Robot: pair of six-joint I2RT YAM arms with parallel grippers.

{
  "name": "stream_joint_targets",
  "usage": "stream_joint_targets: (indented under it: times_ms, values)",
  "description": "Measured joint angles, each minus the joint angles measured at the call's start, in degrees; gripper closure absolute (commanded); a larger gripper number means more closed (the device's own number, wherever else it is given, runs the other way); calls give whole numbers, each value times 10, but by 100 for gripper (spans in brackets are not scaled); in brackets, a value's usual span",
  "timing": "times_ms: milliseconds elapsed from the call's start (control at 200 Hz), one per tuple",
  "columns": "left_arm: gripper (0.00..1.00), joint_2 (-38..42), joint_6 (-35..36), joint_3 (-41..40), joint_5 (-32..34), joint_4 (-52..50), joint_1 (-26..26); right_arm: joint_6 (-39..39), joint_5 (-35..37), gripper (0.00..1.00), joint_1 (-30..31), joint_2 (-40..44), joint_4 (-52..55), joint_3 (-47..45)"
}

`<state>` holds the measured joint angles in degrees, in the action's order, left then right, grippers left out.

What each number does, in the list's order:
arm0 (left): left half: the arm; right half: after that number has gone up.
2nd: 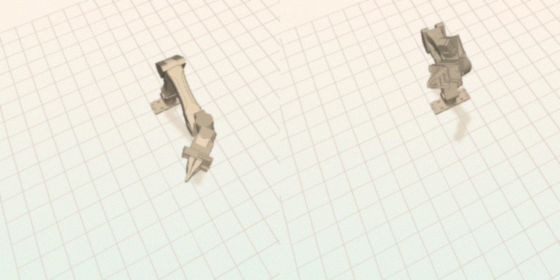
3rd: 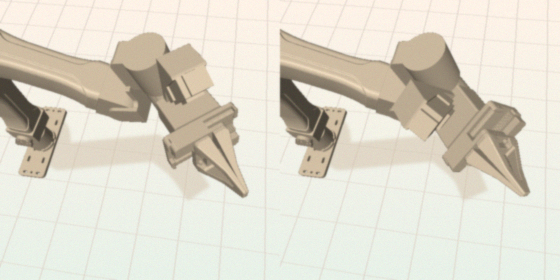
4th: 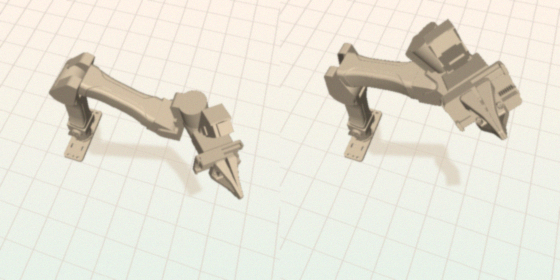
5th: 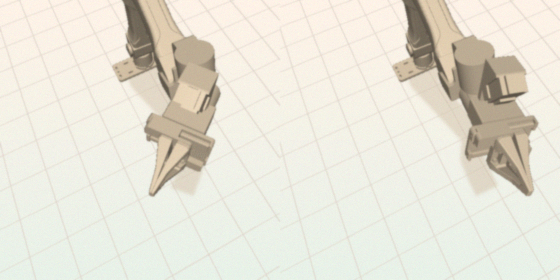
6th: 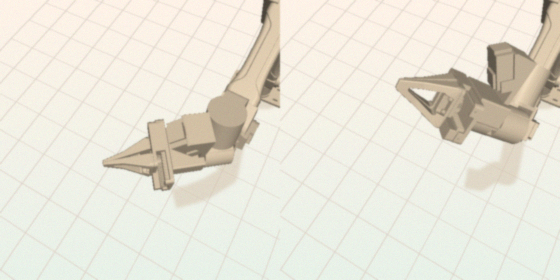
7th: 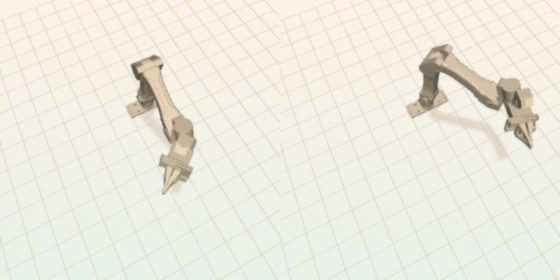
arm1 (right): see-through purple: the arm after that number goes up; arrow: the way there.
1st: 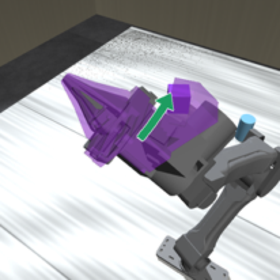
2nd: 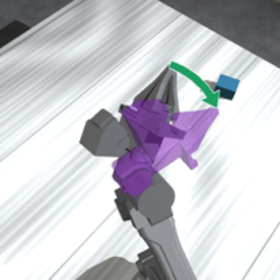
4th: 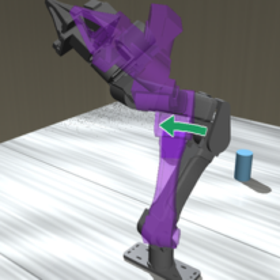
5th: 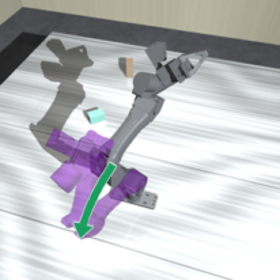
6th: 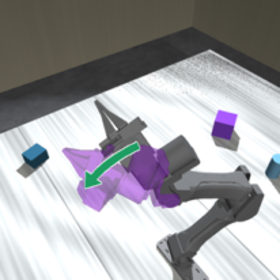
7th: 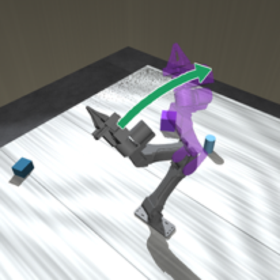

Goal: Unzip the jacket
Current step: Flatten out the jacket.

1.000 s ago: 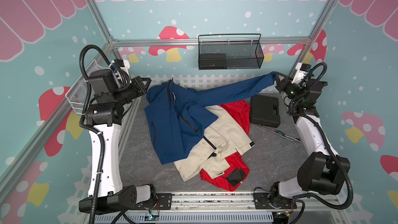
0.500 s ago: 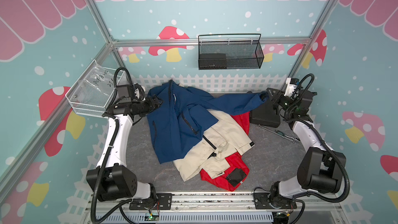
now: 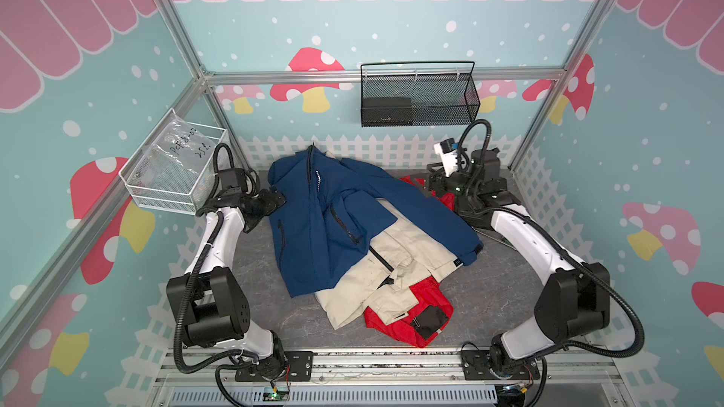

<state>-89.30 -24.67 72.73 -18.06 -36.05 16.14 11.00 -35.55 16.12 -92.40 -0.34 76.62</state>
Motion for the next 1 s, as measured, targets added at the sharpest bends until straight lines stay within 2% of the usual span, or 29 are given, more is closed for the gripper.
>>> stream_joint_targets:
  times_ms: [160,305,495,816,916,1001]
  values:
    - [1,-20,-30,-63,-47,91,33,18,-18,15,73,-106,4,45]
    - [1,-50,-54,-99,-79,164,39,47,-17,15,116,-197,11,107]
    - [1,-70,-71,-112,-103,231,52,72,5,15,131,-263,24,163]
    - [5,-114,-90,-125,-153,324,74,88,7,20,137,-298,25,200]
    - [12,-137,-107,-140,-181,371,86,93,-3,27,143,-307,24,206]
    - [27,-151,-128,-150,-205,409,99,93,-14,40,144,-313,22,207]
